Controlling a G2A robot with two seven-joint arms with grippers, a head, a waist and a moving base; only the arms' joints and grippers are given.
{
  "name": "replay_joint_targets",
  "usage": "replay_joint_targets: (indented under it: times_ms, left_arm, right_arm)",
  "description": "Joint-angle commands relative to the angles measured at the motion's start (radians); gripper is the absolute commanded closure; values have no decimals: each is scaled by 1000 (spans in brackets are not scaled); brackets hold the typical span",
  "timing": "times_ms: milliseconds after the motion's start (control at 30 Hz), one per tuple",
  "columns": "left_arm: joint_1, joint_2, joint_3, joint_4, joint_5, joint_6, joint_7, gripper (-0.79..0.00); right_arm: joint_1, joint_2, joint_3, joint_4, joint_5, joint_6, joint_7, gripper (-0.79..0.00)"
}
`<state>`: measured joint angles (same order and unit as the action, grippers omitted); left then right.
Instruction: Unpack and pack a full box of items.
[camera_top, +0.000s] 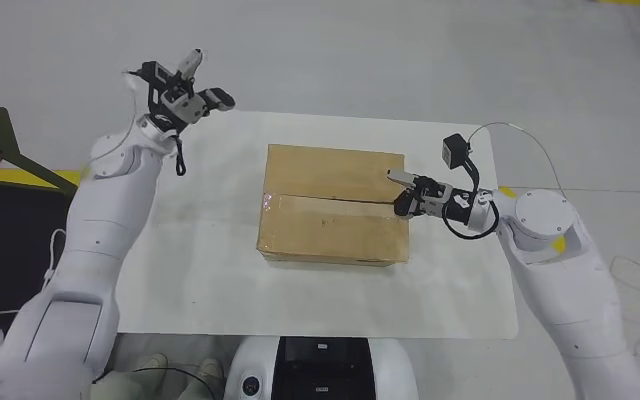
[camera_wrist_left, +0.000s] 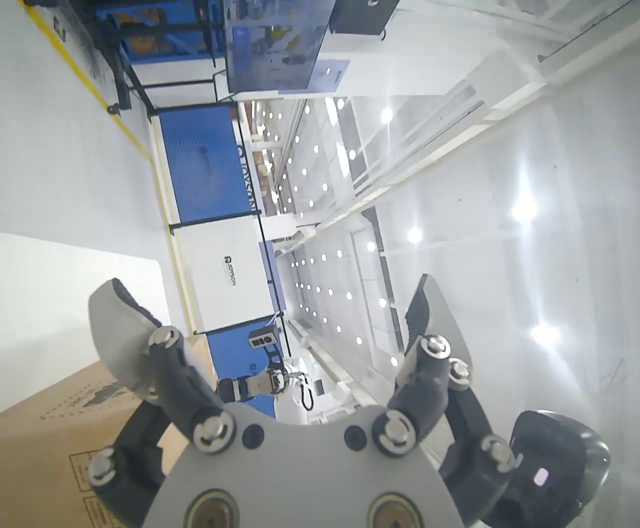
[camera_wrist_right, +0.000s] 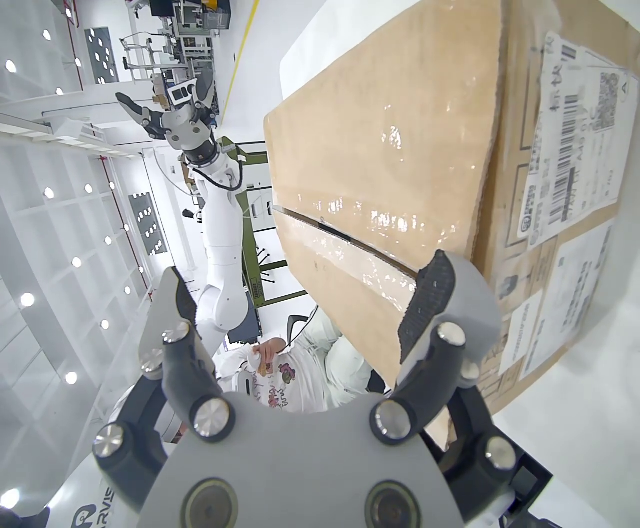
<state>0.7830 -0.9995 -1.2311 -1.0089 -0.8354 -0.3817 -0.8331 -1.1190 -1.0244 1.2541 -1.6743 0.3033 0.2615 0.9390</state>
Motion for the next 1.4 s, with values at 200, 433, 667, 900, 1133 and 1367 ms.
replay_joint_targets:
  times_ms: [200,433,667,900,1133,1367]
  left_arm:
    - [170,20,-78,-249,91,23,173,-785]
    - [170,20,-78,-249,91,23,173,-785]
    - [170,20,-78,-249,91,23,173,-785]
    - [177,20,-78,-257,92,25,185,-785]
    - [373,21,-152,-477,124,-12,412,-785]
    - [647,26,-236,-711,174,-5,506,-785]
  right_arm:
    - [0,0,0,0,0,0,0,-785]
    - [0,0,0,0,0,0,0,-785]
    - [0,0,0,0,0,0,0,-785]
    - [0,0,0,0,0,0,0,-785]
    - [0,0,0,0,0,0,0,-785]
    - [0,0,0,0,0,0,0,-785]
